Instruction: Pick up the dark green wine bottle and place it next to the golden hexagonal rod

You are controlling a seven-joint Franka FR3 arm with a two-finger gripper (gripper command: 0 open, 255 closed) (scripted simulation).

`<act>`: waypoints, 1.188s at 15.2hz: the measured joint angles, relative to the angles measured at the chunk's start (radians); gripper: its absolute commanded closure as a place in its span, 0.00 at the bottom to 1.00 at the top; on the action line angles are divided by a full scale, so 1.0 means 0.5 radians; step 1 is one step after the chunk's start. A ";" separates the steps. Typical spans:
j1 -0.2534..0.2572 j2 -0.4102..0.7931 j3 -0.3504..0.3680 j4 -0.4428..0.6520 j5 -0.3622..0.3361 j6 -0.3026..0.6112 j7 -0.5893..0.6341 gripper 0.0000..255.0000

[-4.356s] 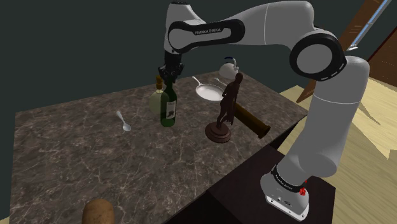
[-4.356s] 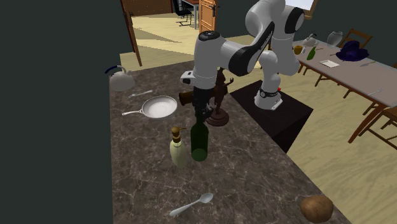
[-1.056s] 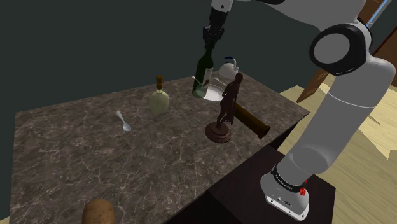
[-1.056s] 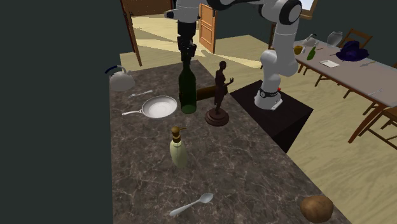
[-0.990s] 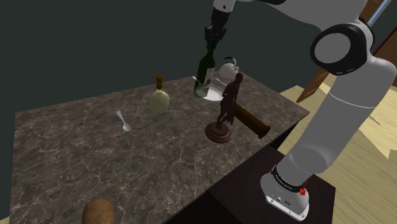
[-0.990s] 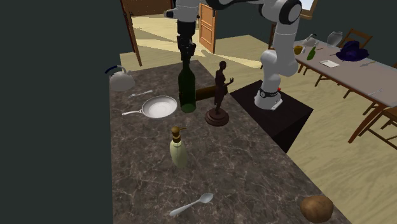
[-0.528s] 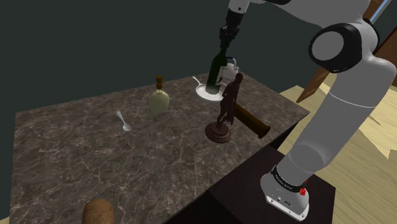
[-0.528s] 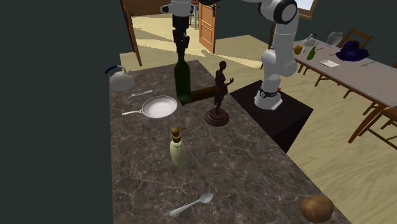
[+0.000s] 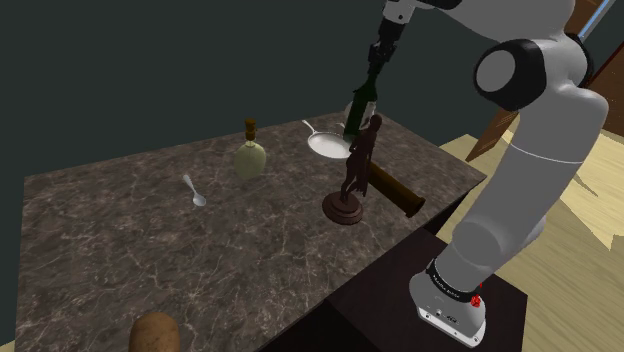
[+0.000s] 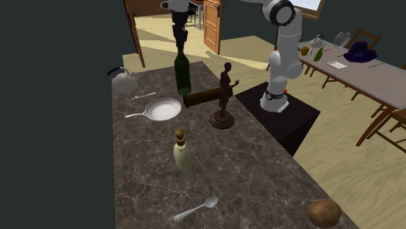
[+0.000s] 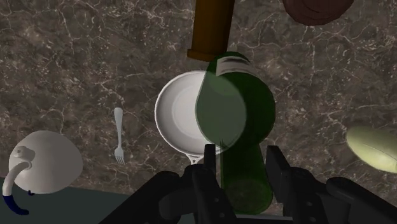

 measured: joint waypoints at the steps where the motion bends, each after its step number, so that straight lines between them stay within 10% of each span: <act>1: -0.027 0.023 -0.015 0.037 0.011 -0.017 -0.040 1.00; 12: -0.493 0.565 -0.152 0.812 0.227 -0.299 -0.526 1.00; 18: -0.502 0.530 -0.164 0.628 0.221 -0.159 -0.584 1.00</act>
